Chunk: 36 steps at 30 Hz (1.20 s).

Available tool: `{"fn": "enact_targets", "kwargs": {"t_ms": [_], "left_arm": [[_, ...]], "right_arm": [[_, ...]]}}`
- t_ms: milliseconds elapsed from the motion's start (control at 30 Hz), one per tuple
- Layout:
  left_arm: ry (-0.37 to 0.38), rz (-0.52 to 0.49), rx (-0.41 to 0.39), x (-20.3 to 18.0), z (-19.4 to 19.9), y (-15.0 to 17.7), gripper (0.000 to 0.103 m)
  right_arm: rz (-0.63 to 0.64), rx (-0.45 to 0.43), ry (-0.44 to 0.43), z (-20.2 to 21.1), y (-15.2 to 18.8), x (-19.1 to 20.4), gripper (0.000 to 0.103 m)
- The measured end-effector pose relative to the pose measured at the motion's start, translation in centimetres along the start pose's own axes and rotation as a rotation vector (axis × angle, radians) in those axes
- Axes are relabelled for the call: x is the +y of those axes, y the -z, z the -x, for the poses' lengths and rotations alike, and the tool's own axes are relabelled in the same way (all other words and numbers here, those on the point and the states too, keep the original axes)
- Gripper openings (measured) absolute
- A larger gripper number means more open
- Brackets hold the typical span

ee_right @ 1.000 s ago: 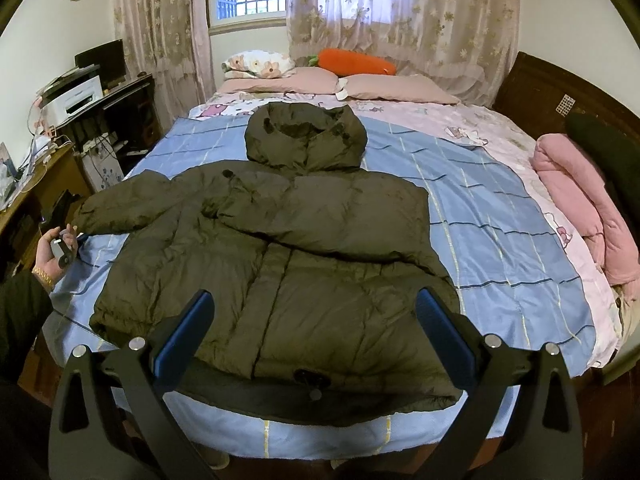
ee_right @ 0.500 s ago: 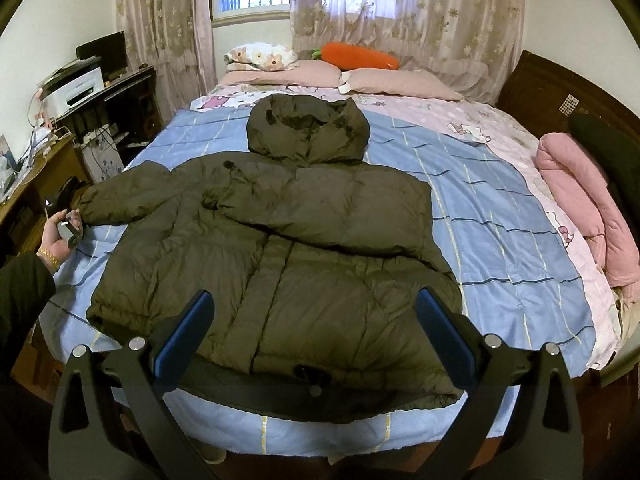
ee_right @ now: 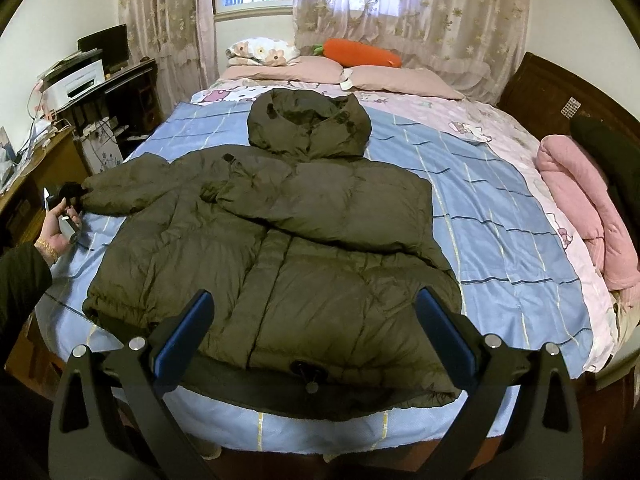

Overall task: Fold large clothes
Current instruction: 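Carry the held sleeve across the jacket body with the left gripper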

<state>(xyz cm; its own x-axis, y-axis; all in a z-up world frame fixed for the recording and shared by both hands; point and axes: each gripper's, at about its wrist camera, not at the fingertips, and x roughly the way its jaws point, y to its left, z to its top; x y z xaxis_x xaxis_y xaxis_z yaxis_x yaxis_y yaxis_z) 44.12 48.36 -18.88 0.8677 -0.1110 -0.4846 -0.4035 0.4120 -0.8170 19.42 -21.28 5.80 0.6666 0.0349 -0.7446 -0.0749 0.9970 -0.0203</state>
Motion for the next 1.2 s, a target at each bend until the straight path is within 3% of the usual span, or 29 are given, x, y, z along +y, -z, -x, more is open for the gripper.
{"fn": "enact_targets", "kwargs": {"t_ms": [367,500,733,967,1200], "left_arm": [[-0.029,-0.145,-0.041,-4.4,1.3,-0.5,0.003],[-0.058,-0.262,-0.068,-7.7,2.2,-0.1,0.003],[-0.064,-0.374,-0.103,-12.9,3.8,0.6,0.003],[-0.056,-0.485,-0.122,-18.8,5.2,2.4,0.003],[-0.061,-0.651,-0.133,-26.4,6.2,6.5,0.003]], "right_arm": [[-0.008,-0.011,-0.009,0.3,0.2,-0.2,0.101],[-0.019,-0.017,-0.013,0.5,0.3,-0.5,0.101],[-0.041,-0.036,-0.037,1.7,0.3,-1.7,0.101],[-0.064,-0.055,-0.050,2.7,0.5,-3.0,0.101],[-0.109,-0.083,-0.062,4.0,0.8,-5.1,0.101]]}}
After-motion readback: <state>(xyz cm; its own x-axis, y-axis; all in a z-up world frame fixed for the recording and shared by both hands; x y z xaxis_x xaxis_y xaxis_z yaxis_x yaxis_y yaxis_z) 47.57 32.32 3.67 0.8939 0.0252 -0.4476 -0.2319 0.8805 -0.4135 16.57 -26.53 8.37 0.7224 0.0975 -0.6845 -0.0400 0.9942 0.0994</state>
